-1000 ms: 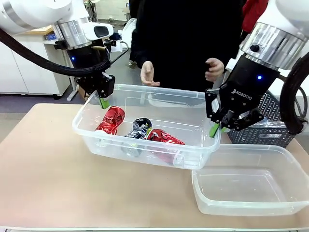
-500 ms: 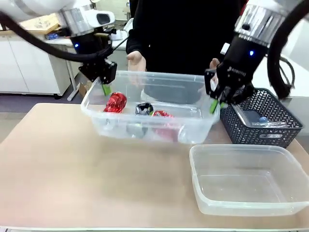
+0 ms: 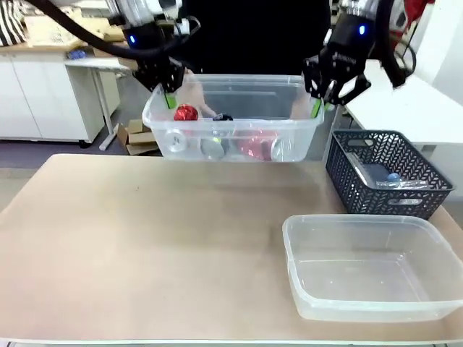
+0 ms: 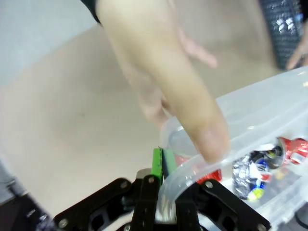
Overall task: Sort the waste into each basket.
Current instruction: Offer the picked Organizing box to the human.
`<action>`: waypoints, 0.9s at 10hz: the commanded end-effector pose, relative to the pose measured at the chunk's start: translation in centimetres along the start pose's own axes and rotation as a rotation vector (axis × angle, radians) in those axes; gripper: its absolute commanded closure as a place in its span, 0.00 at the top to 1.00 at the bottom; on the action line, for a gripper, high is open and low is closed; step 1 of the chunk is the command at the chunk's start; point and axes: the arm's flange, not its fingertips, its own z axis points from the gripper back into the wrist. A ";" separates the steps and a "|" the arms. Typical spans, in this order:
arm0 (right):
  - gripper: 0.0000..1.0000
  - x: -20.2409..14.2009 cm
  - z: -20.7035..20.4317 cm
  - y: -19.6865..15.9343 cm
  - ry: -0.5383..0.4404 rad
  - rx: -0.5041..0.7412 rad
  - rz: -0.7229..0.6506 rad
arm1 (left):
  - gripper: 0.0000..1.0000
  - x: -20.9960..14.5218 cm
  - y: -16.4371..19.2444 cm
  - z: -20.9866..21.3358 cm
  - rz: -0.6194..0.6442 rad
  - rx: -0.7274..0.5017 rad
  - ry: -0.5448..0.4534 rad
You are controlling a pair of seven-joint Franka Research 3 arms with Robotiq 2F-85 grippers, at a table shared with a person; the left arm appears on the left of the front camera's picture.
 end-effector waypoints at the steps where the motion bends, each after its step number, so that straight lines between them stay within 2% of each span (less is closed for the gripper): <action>1: 0.07 1.6 0.7 -1.5 0.020 -0.071 -0.060 | 0.04 2.7 2.9 1.0 0.030 0.067 0.021; 2: 0.07 1.9 -0.2 -1.8 0.034 -0.076 -0.078 | 0.04 2.9 3.0 0.6 0.041 0.037 0.033; 3: 0.07 1.0 -0.2 0.1 0.005 -0.002 -0.008 | 0.04 1.4 0.5 -0.2 0.006 -0.001 0.004; 9: 0.07 1.0 -0.2 0.1 0.005 -0.002 -0.008 | 0.04 1.4 0.5 -0.2 0.006 -0.001 0.004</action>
